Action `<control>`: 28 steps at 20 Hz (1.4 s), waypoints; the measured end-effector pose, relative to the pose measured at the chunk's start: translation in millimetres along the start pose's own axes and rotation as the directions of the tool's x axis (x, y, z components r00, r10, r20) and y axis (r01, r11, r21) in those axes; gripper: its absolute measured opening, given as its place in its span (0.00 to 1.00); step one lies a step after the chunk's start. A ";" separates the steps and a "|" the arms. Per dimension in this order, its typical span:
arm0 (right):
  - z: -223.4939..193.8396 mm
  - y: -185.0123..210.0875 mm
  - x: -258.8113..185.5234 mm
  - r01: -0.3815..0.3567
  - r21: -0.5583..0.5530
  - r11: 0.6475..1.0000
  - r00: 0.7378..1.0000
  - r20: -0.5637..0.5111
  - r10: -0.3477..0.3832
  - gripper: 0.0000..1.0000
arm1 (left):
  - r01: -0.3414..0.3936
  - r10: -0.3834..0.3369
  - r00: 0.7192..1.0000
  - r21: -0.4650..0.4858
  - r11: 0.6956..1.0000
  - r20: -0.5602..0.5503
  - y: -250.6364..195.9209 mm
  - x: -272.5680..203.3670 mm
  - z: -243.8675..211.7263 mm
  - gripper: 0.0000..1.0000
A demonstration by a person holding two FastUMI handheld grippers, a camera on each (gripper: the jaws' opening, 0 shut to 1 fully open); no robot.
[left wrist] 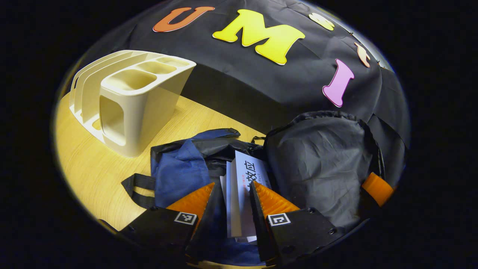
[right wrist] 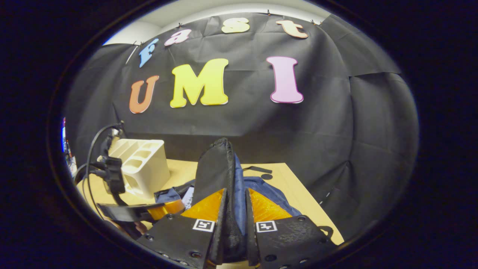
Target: Open the schoolbag, grab two books from the bookshelf and put them into the schoolbag.
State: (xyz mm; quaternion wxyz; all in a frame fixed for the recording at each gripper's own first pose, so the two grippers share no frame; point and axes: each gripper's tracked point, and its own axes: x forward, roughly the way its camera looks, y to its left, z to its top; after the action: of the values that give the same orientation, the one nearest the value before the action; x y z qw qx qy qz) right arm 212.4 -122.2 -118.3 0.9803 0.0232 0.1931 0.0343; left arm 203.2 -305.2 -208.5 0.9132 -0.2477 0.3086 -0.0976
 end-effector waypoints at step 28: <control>-31.0 34.5 -215.8 0.112 -0.003 0.994 0.979 0.175 -0.109 0.70 | -0.237 0.060 0.901 0.372 0.897 0.429 102.0 -294.2 66.9 0.96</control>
State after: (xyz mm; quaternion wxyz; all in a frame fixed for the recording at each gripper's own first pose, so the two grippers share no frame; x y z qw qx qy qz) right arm -0.5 -103.3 -63.6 0.9940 0.0090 0.1073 -0.0210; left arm 14.2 -94.1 -63.3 0.9934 -0.0378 0.1026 -0.0356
